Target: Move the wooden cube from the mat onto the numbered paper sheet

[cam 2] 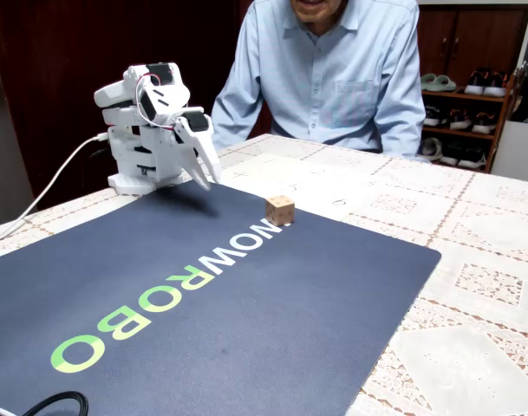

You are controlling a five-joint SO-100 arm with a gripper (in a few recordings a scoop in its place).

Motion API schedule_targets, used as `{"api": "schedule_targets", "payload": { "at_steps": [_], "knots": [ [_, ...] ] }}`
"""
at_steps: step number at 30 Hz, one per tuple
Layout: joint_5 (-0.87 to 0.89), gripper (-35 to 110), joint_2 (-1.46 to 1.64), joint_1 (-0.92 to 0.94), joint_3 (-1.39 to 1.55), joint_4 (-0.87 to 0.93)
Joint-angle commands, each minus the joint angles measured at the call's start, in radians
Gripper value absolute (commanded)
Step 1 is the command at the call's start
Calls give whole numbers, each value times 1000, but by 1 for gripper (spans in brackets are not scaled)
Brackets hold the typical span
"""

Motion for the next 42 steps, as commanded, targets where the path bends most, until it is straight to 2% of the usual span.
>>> {"api": "schedule_targets", "payload": {
  "at_steps": [1, 7, 14, 21, 26, 29, 32, 37, 42],
  "knots": [
    [3, 22, -112, 15, -86, -84],
    [58, 30, -423, -35, -301, -179],
    [298, 31, -699, -181, -508, -207],
    [448, 32, -911, -209, -549, -426],
    [588, 33, -1190, -196, -712, -390],
    [614, 32, -1308, -238, -770, -379],
    [646, 31, -1341, -307, -773, -383],
    [736, 34, -1330, -428, -807, -275],
    [735, 35, -1341, -397, -805, -279]
  ]
}}
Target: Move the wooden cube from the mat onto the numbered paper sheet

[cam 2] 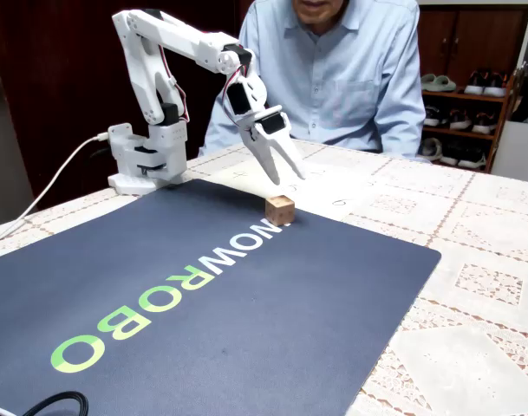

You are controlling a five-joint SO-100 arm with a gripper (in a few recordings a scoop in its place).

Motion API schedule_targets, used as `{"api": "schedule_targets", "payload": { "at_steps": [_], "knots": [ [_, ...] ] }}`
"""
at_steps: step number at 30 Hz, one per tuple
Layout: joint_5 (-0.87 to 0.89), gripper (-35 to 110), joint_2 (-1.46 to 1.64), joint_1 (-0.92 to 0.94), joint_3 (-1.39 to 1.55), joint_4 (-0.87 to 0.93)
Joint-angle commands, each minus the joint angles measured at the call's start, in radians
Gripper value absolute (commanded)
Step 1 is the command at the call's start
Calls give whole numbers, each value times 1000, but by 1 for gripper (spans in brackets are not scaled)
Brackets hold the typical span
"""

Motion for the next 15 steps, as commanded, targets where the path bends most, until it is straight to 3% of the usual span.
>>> {"api": "schedule_targets", "payload": {
  "at_steps": [1, 15],
  "knots": [
    [15, 35, 6, 14, -12, -3],
    [34, 36, -69, 101, -26, -17]
  ]
}}
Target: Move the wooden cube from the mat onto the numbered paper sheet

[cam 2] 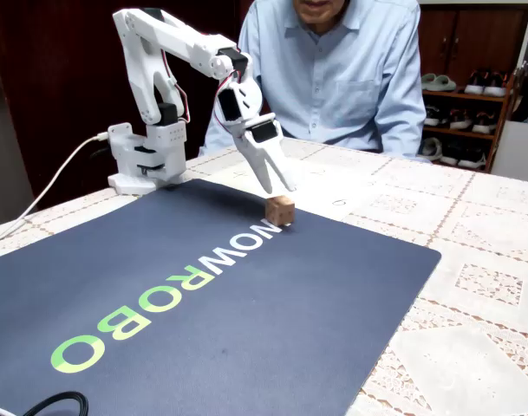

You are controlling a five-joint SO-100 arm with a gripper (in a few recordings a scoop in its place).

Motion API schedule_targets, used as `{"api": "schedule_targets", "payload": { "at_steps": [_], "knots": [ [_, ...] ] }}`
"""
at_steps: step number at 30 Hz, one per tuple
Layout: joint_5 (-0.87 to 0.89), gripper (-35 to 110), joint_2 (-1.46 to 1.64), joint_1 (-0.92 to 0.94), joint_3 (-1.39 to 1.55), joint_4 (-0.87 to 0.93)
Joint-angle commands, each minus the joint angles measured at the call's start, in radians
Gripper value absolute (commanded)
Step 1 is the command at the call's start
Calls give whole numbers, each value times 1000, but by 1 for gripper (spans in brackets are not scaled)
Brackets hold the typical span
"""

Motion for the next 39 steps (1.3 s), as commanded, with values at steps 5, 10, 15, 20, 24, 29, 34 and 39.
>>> {"api": "schedule_targets", "payload": {
  "at_steps": [5, 10, 15, 20, 24, 29, 34, 39],
  "knots": [
    [34, 32, -60, 14, -97, 37],
    [54, 30, -104, 32, -140, 31],
    [63, 27, -163, 31, -201, 69],
    [69, 27, -201, 29, -249, 106],
    [71, 26, -225, 31, -275, 129],
    [57, 12, -245, 31, -304, 155],
    [57, 10, -250, 40, -314, 181],
    [32, 7, -250, 52, -316, 190]
  ]
}}
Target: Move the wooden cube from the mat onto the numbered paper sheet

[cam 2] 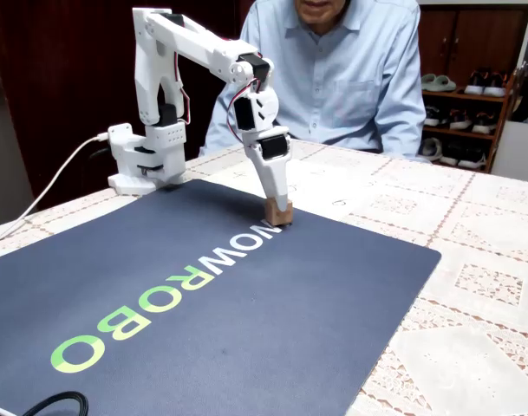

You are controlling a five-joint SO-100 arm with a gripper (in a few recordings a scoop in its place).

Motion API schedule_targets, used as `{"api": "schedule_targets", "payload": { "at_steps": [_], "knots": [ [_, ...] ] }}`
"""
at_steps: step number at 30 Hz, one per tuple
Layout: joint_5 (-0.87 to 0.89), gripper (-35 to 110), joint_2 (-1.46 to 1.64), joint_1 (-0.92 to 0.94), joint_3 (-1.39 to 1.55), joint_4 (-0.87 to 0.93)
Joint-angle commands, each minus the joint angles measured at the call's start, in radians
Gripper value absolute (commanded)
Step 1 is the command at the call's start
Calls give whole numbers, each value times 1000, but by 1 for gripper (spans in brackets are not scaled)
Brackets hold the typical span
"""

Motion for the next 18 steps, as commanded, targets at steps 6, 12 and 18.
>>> {"api": "schedule_targets", "payload": {
  "at_steps": [6, 12, 18],
  "knots": [
    [-69, 0, 55, -5, 9, 17],
    [-147, 0, 249, -15, 123, -49],
    [-193, 0, 394, -6, 184, -54]
  ]
}}
